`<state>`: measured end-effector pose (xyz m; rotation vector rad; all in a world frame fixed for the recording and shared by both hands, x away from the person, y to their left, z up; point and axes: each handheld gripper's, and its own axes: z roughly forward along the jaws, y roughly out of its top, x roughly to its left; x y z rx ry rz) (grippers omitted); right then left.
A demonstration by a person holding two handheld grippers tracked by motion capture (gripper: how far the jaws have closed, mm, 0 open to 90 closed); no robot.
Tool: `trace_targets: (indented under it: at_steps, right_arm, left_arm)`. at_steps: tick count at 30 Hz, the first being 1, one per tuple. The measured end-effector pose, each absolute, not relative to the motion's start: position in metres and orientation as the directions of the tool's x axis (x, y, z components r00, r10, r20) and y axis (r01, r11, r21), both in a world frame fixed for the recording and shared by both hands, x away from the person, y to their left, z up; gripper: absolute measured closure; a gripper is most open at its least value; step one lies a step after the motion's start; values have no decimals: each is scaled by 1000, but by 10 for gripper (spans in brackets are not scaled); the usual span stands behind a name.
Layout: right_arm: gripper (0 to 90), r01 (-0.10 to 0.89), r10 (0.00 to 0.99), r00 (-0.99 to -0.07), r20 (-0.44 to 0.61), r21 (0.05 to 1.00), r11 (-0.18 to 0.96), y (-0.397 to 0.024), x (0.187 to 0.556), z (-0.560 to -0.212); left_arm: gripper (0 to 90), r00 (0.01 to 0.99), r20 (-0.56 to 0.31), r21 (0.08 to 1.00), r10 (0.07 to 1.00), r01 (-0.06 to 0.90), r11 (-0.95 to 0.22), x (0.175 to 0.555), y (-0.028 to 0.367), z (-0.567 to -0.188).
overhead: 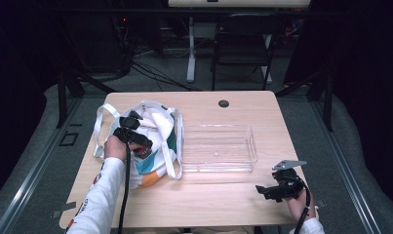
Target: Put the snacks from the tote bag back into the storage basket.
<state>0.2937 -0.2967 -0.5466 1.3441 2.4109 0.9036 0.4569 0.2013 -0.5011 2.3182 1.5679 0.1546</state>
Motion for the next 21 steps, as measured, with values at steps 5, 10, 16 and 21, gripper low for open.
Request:
trace_targets:
  at_steps: [5, 10, 16, 21]
  right_arm:
    - [148, 684, 832, -548, 89, 620, 384, -296, 293, -546]
    - [148, 687, 832, -547, 93, 618, 382, -297, 292, -546]
    - [148, 689, 834, -544, 94, 618, 379, -297, 293, -547]
    - [148, 687, 831, -548, 90, 615, 387, -297, 292, -548]
  left_arm:
    - [180, 386, -80, 333, 919, 879, -340, 456, 200, -504]
    - [247, 379, -62, 330, 923, 881, -340, 455, 202, -506]
    - [253, 382, -64, 326, 922, 881, -342, 456, 202, -506]
    - [256, 397, -44, 321, 917, 875, -364, 456, 201, -503]
